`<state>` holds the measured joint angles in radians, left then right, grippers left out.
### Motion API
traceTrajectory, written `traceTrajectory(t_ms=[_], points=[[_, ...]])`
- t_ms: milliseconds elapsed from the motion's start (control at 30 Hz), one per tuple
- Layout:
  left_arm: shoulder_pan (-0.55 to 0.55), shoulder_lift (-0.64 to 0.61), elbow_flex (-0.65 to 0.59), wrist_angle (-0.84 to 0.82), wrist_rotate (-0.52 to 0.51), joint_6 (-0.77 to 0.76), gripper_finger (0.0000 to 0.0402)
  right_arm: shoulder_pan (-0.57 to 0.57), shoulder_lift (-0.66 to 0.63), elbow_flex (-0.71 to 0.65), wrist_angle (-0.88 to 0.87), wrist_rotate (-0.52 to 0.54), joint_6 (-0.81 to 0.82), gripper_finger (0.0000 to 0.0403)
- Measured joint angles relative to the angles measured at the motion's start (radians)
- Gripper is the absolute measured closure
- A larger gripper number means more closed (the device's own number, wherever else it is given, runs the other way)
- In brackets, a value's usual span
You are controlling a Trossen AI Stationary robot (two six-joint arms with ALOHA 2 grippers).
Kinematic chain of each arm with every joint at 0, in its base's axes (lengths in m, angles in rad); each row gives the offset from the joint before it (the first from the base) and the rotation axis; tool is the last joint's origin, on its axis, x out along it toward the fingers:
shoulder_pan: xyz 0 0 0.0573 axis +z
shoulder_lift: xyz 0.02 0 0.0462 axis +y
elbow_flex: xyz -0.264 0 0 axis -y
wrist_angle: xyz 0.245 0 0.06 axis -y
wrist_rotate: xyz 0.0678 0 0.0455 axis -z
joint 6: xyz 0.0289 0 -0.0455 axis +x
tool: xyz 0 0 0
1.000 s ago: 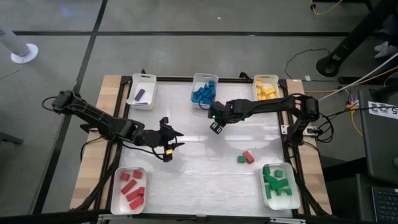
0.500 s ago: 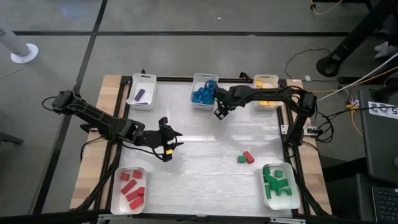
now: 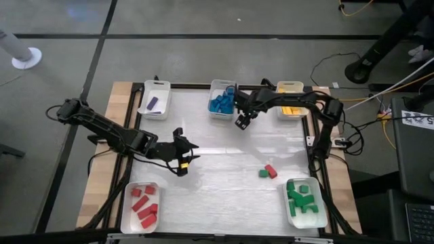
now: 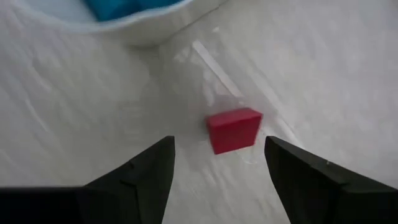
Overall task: Sort blocks
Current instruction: Put the red block into the bottom left white bin
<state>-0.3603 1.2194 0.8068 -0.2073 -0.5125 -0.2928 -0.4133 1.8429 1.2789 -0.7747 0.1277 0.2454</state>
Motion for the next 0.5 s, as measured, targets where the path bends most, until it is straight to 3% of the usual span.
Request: traceTrajectory(t_ms=[500], points=[[0.000,0.000,0.000,0.000,0.000,-0.018,0.0237,0.000,0.071,0.000,0.023,0.080,-0.102,0.0152]])
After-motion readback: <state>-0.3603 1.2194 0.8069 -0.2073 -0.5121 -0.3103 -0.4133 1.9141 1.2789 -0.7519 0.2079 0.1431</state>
